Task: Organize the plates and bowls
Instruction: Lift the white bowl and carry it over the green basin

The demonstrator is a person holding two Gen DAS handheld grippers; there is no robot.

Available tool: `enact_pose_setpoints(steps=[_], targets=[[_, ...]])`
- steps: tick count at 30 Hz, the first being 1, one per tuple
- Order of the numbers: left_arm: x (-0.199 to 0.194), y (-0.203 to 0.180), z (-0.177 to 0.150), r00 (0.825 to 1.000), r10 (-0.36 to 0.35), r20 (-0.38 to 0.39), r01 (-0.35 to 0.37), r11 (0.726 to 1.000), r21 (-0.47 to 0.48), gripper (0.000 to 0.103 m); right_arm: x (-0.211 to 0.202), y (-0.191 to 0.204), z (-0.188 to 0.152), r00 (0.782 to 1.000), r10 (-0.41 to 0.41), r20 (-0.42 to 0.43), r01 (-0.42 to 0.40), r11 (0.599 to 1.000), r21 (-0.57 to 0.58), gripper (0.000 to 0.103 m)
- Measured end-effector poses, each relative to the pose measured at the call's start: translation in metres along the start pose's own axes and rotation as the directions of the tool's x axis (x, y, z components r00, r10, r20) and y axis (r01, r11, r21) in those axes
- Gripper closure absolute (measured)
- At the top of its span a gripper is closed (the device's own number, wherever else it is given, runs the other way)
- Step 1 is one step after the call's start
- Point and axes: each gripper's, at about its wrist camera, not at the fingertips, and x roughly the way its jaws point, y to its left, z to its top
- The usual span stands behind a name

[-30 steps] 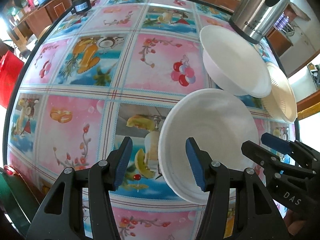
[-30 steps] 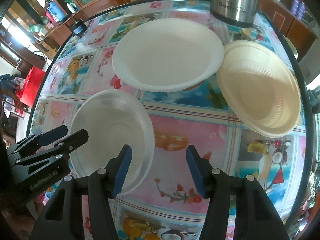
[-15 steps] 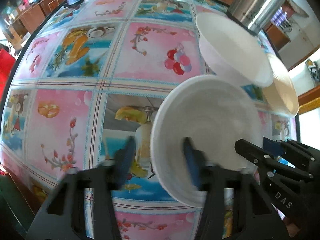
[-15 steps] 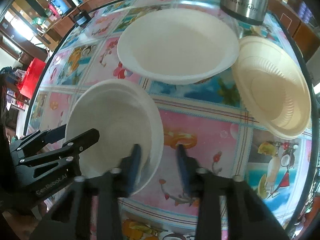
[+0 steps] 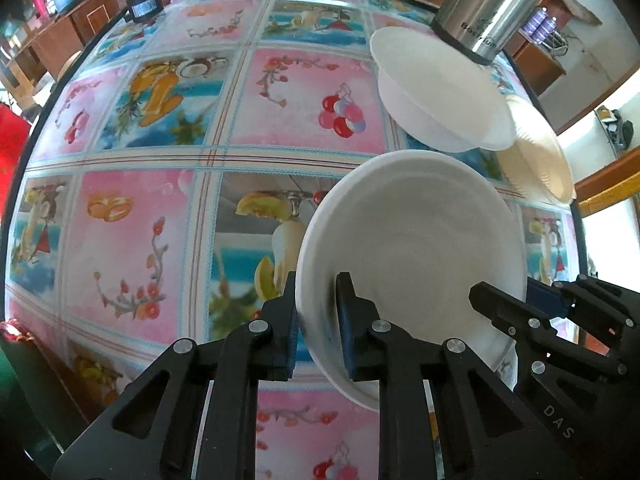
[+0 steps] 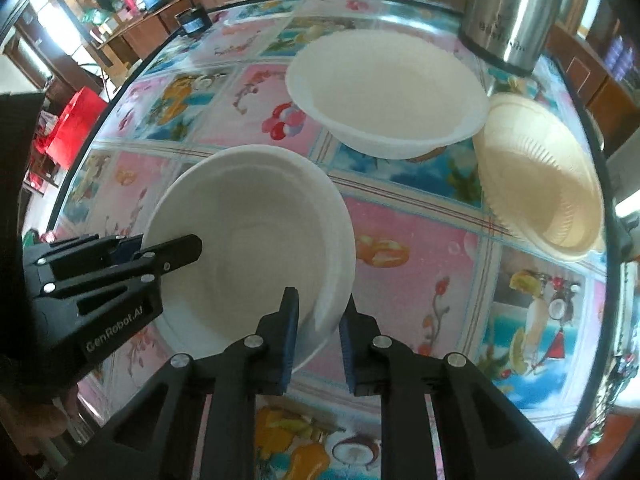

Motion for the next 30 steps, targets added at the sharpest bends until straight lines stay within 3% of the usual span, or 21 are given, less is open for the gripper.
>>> enact_pose_setpoints(steps=[18,30], targets=[[-0.066,0.036,-0.052,0.999,-0.042,0.002,0.042,0.997,0.068,0.086,-0.037,0.060,-0.034,0.999,-0.020,0.025,0.020,0.999,-0.031,0.084],[-0.113,0.076,-0.082,0.998,-0.037,0.055,0.031,0.993,0.112,0.086,-0.062,0.116,-0.048,0.997,-0.025,0.068,0.029,0.998,-0.055,0.084]])
